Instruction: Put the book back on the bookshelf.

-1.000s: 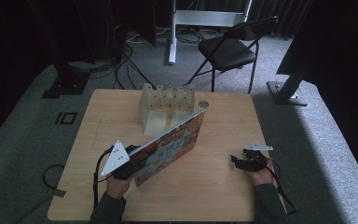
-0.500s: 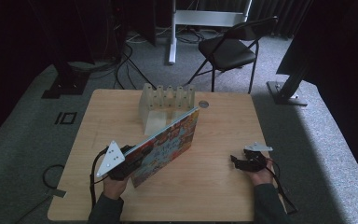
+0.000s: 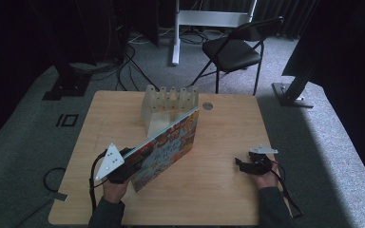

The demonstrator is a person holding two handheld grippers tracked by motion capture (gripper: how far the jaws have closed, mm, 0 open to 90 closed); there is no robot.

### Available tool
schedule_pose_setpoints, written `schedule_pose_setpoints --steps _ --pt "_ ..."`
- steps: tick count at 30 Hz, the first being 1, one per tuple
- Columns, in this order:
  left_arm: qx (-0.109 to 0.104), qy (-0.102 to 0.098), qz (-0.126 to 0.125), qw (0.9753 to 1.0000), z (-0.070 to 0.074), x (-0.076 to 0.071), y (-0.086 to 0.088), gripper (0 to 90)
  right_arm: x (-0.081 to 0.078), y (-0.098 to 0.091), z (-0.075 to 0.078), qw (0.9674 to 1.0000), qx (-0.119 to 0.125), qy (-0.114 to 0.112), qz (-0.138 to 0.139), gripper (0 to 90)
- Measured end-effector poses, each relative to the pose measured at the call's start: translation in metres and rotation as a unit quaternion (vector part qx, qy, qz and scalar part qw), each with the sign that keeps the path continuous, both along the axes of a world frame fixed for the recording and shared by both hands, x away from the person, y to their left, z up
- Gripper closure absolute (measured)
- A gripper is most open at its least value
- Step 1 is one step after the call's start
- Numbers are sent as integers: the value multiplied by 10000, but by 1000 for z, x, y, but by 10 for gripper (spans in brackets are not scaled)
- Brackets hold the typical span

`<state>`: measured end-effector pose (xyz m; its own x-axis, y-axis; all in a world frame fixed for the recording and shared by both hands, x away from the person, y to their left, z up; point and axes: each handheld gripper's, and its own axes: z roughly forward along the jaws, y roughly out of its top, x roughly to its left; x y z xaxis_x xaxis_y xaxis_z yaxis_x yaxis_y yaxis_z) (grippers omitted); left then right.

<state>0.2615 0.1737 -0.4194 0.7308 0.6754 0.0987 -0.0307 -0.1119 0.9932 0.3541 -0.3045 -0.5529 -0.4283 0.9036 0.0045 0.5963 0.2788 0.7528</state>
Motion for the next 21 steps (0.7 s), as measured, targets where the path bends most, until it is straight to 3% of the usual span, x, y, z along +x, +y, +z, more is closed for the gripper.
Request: schedule_pose_setpoints --steps 21 --pt "-143 74 223 9996 0 -3 15 803 0 0 0 10000 3 3 -2 279"
